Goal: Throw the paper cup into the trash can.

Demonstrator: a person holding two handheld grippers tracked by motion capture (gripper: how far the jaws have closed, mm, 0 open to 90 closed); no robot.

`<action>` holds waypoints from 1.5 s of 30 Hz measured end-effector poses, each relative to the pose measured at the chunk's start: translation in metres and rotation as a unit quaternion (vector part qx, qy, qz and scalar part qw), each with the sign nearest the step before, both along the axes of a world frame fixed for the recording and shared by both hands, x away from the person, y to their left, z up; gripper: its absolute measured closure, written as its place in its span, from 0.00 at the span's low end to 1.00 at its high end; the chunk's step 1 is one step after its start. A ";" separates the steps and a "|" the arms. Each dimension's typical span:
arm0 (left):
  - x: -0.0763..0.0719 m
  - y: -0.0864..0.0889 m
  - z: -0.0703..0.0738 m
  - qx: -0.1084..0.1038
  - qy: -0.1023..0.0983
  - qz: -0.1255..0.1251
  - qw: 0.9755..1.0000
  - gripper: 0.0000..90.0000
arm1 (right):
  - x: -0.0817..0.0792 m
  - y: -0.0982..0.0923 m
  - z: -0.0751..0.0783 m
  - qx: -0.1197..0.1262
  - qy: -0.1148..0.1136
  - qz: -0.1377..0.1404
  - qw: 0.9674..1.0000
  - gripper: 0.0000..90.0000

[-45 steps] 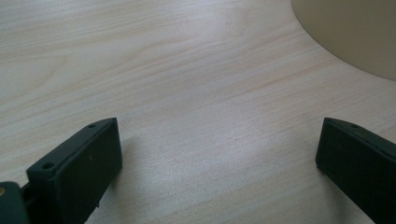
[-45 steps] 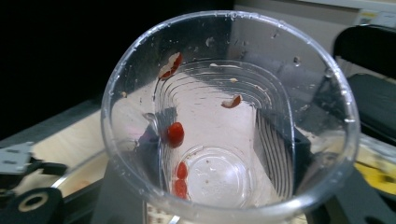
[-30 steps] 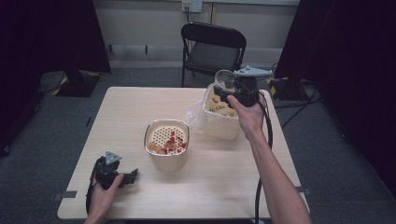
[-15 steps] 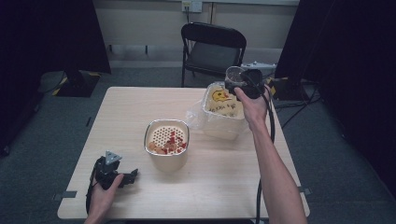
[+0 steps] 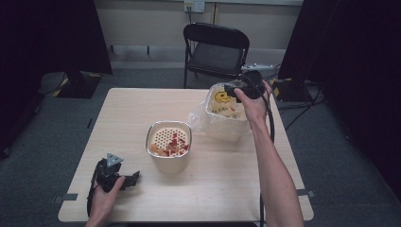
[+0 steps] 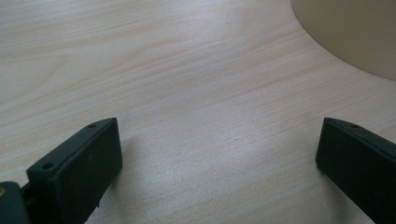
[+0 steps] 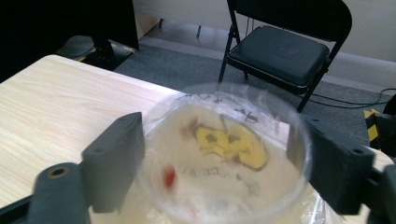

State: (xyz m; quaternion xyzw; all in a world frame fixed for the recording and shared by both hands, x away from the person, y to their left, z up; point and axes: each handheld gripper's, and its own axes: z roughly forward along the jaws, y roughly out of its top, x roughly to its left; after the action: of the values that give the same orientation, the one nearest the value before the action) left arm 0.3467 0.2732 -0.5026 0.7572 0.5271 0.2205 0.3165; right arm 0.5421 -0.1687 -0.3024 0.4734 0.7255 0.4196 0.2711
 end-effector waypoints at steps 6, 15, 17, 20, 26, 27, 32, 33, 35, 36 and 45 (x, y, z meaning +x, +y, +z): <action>0.000 0.000 0.000 0.000 0.000 0.000 1.000 0.00 | -0.002 0.000 0.001 0.007 0.001 0.006 1.000 0.18; 0.000 0.000 0.000 0.000 0.000 0.000 1.000 0.00 | -0.019 -0.003 -0.003 0.029 0.006 0.022 0.999 0.20; 0.000 0.000 0.000 0.000 0.000 0.000 1.000 0.00 | -0.025 -0.004 -0.002 0.035 0.002 0.029 0.999 0.20; 0.000 0.000 0.000 0.000 0.000 0.000 1.000 0.00 | -0.041 -0.003 0.000 0.032 -0.009 0.043 0.999 0.20; 0.000 0.000 0.000 0.000 0.000 0.000 1.000 0.00 | -0.066 -0.007 -0.002 0.038 -0.013 0.063 0.997 0.20; 0.000 0.000 0.000 0.000 0.000 0.000 1.000 0.00 | -0.066 -0.007 -0.002 0.038 -0.013 0.063 0.997 0.20; 0.000 0.000 0.000 0.000 0.000 0.000 1.000 0.00 | -0.088 -0.009 -0.010 0.042 -0.006 0.072 0.997 0.19; 0.000 0.000 0.000 0.000 0.000 0.000 1.000 0.00 | -0.094 -0.010 -0.012 0.041 -0.002 0.074 0.996 0.19; 0.000 0.000 0.000 0.000 0.000 0.000 1.000 0.00 | -0.103 -0.012 -0.018 0.040 -0.001 0.076 0.996 0.19; 0.000 0.000 0.000 0.000 0.000 0.000 1.000 0.00 | -0.107 -0.014 -0.021 0.040 -0.001 0.078 0.996 0.19; 0.000 0.000 0.000 0.000 0.000 0.000 1.000 0.00 | -0.154 -0.025 -0.063 0.036 0.025 0.084 0.996 0.18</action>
State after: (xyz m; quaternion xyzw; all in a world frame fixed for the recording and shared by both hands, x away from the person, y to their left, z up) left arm 0.3467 0.2733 -0.5026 0.7576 0.5269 0.2203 0.3162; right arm 0.3882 -0.1933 -0.3656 0.4304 0.7537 0.4547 0.2001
